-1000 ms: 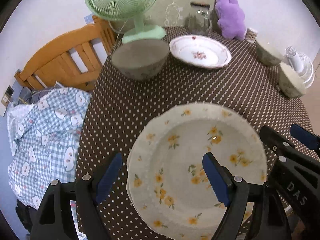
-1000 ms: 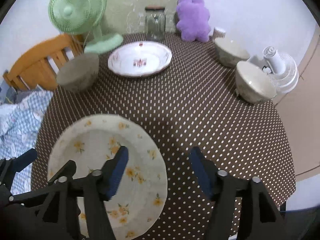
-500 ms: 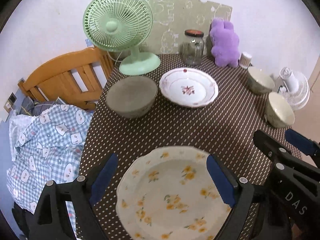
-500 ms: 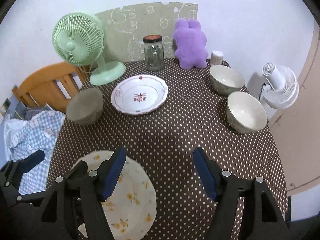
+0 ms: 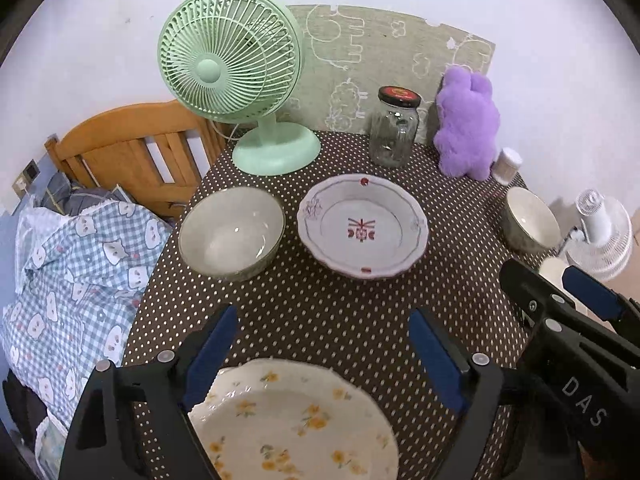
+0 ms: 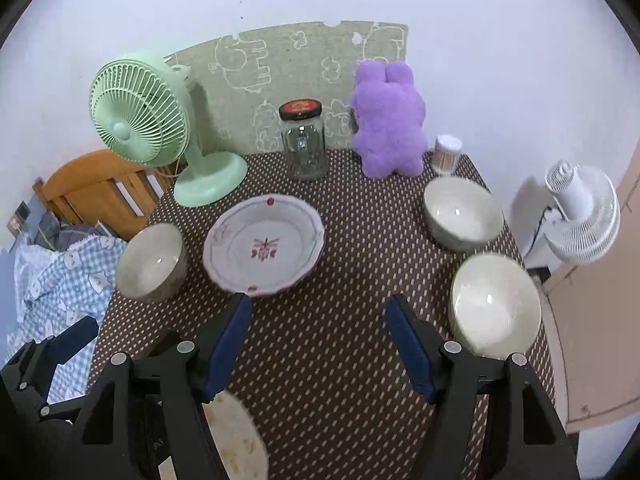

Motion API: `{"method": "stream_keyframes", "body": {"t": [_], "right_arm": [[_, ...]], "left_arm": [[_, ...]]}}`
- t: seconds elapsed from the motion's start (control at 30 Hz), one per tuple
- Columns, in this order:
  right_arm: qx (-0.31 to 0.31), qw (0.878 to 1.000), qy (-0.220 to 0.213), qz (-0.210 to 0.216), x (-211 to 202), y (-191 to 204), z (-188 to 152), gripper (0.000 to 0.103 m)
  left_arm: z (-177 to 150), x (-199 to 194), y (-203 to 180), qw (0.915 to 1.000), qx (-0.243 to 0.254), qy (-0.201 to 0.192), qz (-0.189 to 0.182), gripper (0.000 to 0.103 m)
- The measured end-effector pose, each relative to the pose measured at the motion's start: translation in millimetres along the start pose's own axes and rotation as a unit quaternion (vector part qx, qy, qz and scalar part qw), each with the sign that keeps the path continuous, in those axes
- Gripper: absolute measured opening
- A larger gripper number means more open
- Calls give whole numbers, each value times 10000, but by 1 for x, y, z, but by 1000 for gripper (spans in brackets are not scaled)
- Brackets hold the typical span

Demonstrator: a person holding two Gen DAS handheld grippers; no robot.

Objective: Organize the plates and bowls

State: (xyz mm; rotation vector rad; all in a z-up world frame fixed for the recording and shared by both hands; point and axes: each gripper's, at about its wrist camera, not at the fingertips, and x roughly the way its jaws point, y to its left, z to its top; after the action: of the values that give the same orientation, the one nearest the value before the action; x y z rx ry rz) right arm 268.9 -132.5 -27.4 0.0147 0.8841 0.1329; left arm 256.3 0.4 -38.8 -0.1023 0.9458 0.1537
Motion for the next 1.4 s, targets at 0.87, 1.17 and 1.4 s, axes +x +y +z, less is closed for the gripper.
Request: {"method": "stream_keyframes", "body": {"t": [0.87, 1.17, 1.4], "right_arm": [[-413, 9963, 211, 719, 125, -22, 75, 73], [-563, 9960, 386, 582, 178, -18, 71, 73], [-412, 9947, 727, 599, 216, -16, 62, 65]], "left_arm": [[54, 95, -36, 9927, -916, 149, 767, 82], [48, 143, -30, 9887, -1173, 396, 847, 74], [42, 172, -25, 9877, -1097, 537, 978, 68]]}}
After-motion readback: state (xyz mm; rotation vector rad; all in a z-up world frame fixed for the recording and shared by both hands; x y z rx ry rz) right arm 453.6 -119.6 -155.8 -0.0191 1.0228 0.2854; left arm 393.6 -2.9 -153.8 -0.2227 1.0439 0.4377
